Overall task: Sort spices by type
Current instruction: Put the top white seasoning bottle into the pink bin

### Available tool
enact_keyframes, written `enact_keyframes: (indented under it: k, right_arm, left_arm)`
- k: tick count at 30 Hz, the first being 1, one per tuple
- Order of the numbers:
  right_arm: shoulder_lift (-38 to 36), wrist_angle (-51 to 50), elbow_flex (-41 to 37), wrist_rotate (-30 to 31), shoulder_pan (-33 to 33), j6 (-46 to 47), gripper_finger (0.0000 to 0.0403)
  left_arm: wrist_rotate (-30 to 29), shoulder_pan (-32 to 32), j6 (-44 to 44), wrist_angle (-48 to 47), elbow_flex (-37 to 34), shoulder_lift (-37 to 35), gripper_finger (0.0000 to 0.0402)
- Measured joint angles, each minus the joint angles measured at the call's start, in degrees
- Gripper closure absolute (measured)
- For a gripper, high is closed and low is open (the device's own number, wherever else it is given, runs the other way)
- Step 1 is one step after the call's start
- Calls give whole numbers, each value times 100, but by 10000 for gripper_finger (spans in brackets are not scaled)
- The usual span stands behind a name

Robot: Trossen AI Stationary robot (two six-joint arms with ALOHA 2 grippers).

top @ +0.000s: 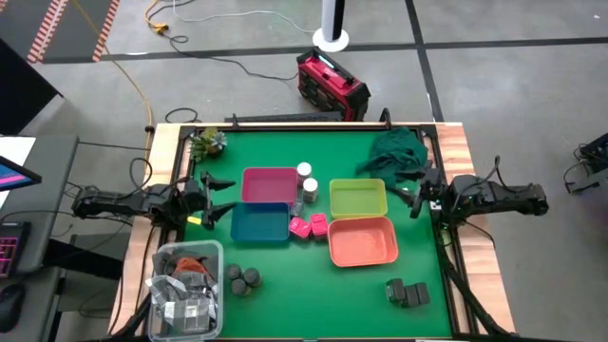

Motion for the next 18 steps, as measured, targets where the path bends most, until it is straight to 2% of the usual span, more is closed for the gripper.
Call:
enact_keyframes:
  k: [3, 6, 12, 18]
  right_arm:
    - [-1, 53, 2, 621, -112, -1213, 113]
    - [-1, 34, 1, 997, -234, -1901, 113]
    - [-1, 30, 0, 996, -479, -2241, 113]
    - [-1, 88, 1, 992, -556, -2247, 113]
  left_arm:
    - [-233, 10, 1025, -134, 250, 63, 77]
    - [-231, 7, 1334, -117, 592, 143, 77]
    - [-221, 10, 1156, -215, 1210, 776, 77]
    - [-120, 10, 355, -1044, 1892, 1665, 77]
